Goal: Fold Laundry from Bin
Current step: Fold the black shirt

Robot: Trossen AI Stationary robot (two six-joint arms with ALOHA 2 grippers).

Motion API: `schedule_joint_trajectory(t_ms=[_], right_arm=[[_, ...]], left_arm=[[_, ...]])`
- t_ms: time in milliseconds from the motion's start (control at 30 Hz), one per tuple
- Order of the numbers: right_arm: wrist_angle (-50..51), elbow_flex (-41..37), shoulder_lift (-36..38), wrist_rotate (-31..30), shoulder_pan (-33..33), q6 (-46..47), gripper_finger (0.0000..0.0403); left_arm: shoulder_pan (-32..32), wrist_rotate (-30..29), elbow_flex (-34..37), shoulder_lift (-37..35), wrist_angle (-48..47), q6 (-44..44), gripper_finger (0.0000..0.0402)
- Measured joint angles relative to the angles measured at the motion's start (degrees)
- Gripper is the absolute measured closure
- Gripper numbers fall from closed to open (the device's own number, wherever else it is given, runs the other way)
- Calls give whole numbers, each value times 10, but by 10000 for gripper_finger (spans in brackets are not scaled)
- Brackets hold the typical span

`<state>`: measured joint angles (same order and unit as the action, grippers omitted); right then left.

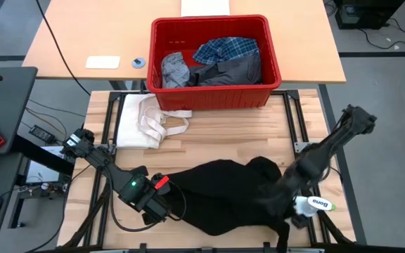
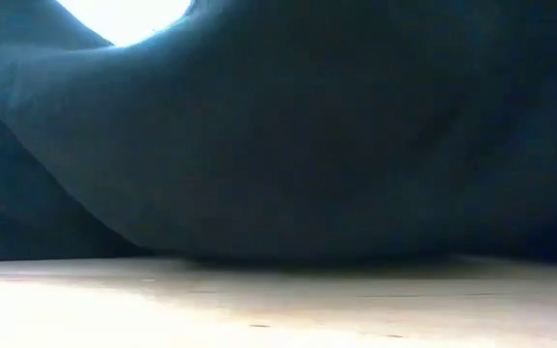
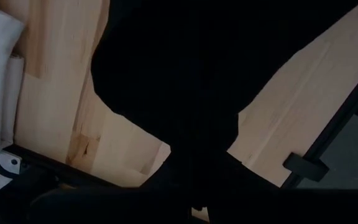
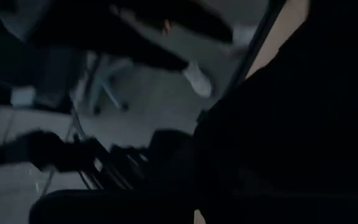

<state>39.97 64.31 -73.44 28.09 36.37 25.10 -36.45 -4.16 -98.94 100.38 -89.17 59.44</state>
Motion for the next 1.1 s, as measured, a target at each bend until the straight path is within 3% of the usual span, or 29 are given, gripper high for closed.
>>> schedule_joint_trajectory(t_ms=[67, 167, 233, 533, 667, 867, 1100], right_arm=[[18, 0, 34, -26, -23, -4, 387], [63, 0, 77, -115, -57, -16, 388], [72, 0, 95, -135, -83, -17, 387], [-64, 1, 113, -21, -200, 5, 387], [-6, 32, 112, -19, -256, -58, 386], [163, 122, 112, -119, -361, -204, 386], [253, 248, 113, -364, -462, -346, 386]], left_arm=[[0, 0, 0, 0, 0, 4, 383], [0, 0, 0, 0, 0, 5, 383], [0, 0, 0, 0, -1, 5, 383], [4, -12, 0, -3, -9, -1, 383], [16, -55, 0, -27, -10, -4, 383], [64, -190, 0, -85, -8, -8, 383], [138, -401, 0, -194, -9, -18, 383]])
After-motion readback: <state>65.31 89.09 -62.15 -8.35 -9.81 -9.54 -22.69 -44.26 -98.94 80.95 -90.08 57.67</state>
